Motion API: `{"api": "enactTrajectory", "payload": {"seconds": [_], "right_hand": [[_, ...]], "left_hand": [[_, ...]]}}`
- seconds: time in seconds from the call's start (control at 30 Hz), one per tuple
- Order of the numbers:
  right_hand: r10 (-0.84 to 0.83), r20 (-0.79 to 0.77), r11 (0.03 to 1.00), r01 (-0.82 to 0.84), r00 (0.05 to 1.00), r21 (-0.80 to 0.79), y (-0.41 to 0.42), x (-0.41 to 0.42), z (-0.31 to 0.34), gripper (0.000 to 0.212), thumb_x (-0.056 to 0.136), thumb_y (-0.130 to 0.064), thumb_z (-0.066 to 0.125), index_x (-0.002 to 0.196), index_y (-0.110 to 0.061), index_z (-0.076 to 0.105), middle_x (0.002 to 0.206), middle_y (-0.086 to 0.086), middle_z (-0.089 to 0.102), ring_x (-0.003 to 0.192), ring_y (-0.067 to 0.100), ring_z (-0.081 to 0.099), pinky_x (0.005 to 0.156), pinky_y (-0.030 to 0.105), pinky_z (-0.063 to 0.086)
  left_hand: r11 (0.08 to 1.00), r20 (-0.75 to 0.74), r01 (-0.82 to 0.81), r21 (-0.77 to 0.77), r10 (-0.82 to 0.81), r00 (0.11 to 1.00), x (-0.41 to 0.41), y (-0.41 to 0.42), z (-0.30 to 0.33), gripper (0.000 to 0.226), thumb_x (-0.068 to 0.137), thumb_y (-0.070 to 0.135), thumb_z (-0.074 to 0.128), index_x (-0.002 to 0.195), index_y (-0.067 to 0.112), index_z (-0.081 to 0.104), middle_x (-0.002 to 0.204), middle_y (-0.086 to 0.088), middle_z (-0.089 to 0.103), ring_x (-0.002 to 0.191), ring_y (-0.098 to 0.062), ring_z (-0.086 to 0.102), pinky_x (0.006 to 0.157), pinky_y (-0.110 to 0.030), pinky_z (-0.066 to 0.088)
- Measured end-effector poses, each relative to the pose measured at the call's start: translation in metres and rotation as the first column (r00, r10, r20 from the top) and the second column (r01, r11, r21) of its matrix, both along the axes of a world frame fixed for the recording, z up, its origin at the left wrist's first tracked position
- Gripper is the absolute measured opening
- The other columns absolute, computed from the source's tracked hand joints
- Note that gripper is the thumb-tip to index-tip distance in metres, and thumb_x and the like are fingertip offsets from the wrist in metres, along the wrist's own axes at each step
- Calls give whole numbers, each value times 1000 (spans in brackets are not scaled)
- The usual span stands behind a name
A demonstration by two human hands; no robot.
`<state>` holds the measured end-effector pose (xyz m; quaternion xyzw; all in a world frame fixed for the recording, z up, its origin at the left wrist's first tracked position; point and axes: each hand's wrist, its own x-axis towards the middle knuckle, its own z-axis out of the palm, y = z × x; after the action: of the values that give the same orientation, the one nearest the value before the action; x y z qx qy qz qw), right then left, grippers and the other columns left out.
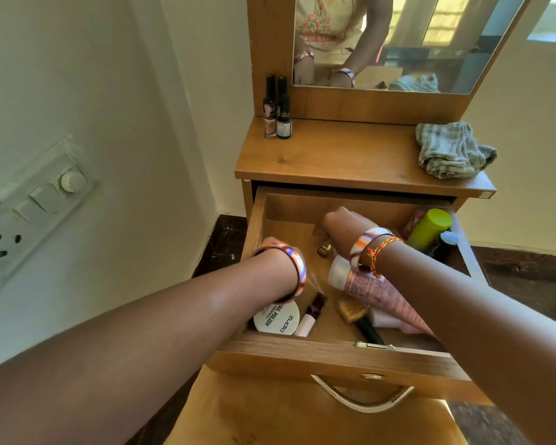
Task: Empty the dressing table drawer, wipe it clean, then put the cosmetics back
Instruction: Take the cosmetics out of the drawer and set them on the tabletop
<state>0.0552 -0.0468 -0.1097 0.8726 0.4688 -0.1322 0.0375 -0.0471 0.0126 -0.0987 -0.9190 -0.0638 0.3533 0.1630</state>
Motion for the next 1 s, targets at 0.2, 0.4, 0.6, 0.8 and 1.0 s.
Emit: {"api": "enactTrajectory", "payload": {"seconds": [0.2, 0.4, 0.6, 0.8, 1.0], "right_hand": [[89, 67, 985, -78, 994, -154, 9, 10, -7, 31, 93, -10, 52, 124, -7, 58, 118, 12, 61, 102, 27, 63, 79, 29, 50], [99, 49, 987, -92, 994, -135, 1, 21, -9, 30, 89, -12, 59, 120, -12, 59, 111, 9, 64, 99, 27, 63, 73, 31, 48], [186, 98, 977, -173, 978, -125, -1, 27, -18, 35, 91, -13, 56, 126, -13, 55, 94, 5, 60, 75, 19, 54, 58, 25, 40], [230, 131, 960, -203, 964, -192, 1, 24, -18, 37, 92, -11, 54, 128, -6, 51, 116, 12, 59, 93, 26, 62, 58, 25, 40], [224, 120, 974, -219, 967, -53, 0, 19, 1, 41, 92, -14, 54, 131, -2, 48, 131, 15, 45, 102, 27, 60, 80, 30, 50]], "left_hand": [[984, 65, -44, -173, 56, 996, 4, 5, 21, 32, 84, 13, 64, 116, 9, 61, 91, -11, 57, 75, -18, 59, 62, -19, 50], [626, 252, -138, -767, 492, 833, 13, 44, 45, 40, 75, 23, 74, 109, 22, 54, 104, 0, 51, 86, -14, 54, 67, -22, 50], [-325, -256, 78, -942, 852, 456, 9, 65, 43, 19, 85, -9, 55, 100, 1, 57, 83, -8, 60, 75, -12, 64, 65, -16, 57], [-251, -201, 170, -953, 943, 265, 7, 75, 32, 24, 79, -20, 58, 87, 3, 58, 80, -11, 62, 65, -12, 68, 60, -17, 59], [96, 107, 158, -983, 992, 67, 15, 79, 45, 23, 83, 28, 68, 97, 11, 64, 77, 1, 65, 49, -4, 62, 44, -12, 52]]}}
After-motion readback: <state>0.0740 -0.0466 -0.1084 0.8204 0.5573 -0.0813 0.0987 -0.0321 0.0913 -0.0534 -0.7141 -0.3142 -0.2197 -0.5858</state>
